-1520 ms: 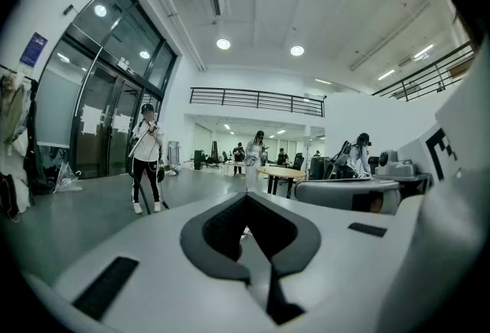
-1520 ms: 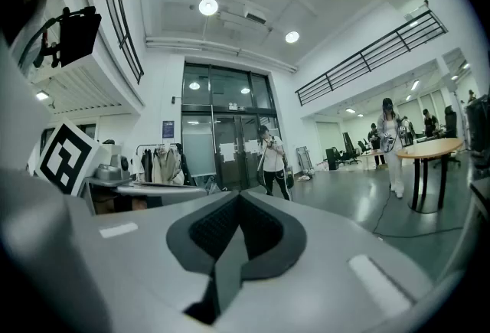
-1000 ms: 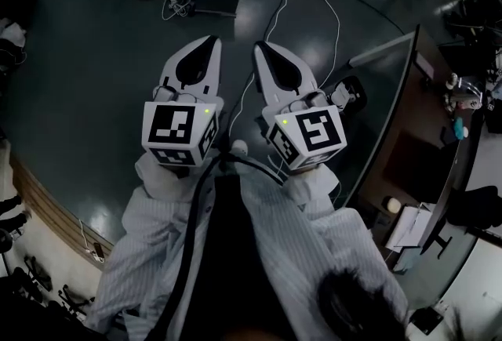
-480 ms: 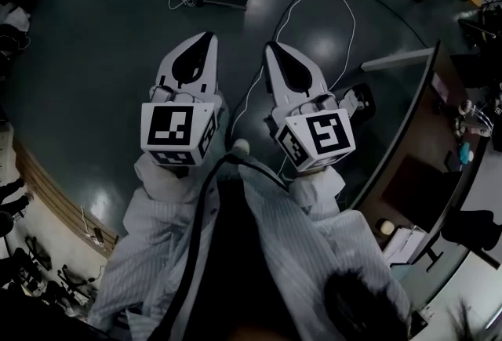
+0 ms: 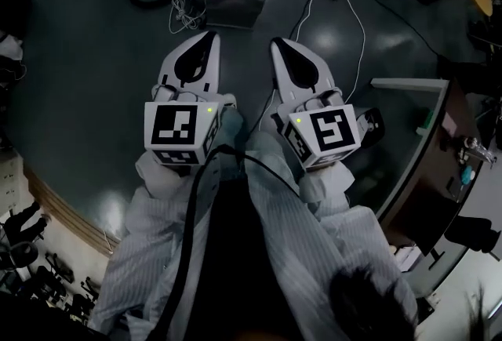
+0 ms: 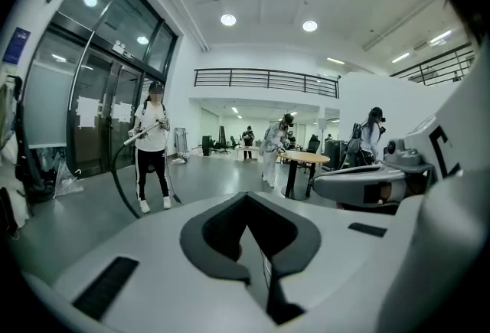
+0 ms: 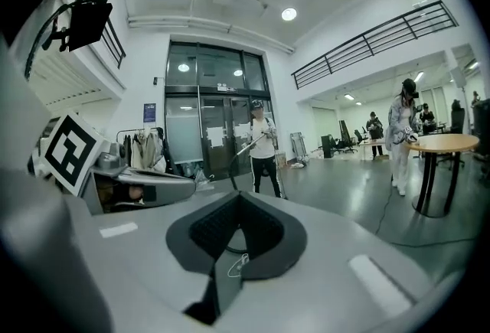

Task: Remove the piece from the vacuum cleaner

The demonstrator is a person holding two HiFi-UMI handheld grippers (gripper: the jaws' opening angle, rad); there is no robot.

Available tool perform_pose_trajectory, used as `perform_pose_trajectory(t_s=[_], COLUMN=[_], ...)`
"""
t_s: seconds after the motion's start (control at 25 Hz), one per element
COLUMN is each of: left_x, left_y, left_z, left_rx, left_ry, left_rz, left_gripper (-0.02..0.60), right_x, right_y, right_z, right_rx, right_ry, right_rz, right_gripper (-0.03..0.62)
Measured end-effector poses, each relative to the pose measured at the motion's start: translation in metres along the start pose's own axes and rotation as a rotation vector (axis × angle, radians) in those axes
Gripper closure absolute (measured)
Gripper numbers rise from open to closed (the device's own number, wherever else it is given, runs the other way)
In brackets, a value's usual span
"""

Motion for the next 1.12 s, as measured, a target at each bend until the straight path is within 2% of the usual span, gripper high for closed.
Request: perform_pose_trajectory(t_s=[0.2,0.44,0.68,0.8,0.88,1.0,1.12], left_x=[-0.012,-0.048,-0.083,-0.11,-0.133,-0.172,-0.217], left_y=[0.047,0.07,0.093,0.104,0.108,0.12,0.138], left_z=[-0.076,-0.151,-0.231,-0.265,-0.282,-0.306,-0.327], left_rx=[-0.021,0.006,0.05,0.085,0.082,0.077,0.09], left_ry=[0.039,0.095,0.146,0.171,0.181,0.243,0.272], left_rz=[0.03,0.065,0.056,0.058,0.045,0.008,0.014], left_gripper=[0.578,0.578,0.578,0.578,0.578,0.578,0.578], right_x=[-0.01,-0.048,-0.079,-0.103,-0.127,-0.17,-0.22], right_y=[-0.037,-0.098,-0.166,-0.199,-0.218,-0.244,-0.262], right_z=[-0.067,-0.13,-0.204,-0.24,-0.257,-0.282,-0.304], right_rx=[-0.079,-0.054,0.011,0.085,0.132,0.179,0.209], right_ry=[0.059,0.105,0.164,0.189,0.206,0.275,0.345], right_rz=[0.005,-0.033,-0.035,-0.024,-0.042,-0.043,-0.04], right_gripper=[0.594,0.594,0.594,0.594,0.594,0.594,0.594])
Point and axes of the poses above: the fingertips, and each gripper's own axes: z backward along the fingers, y to its left, x out of its top, the point moved 9 cm from there along z, backward along the fingers, and after that the axes turned 15 degrees about -y, right-handed, at the moved point
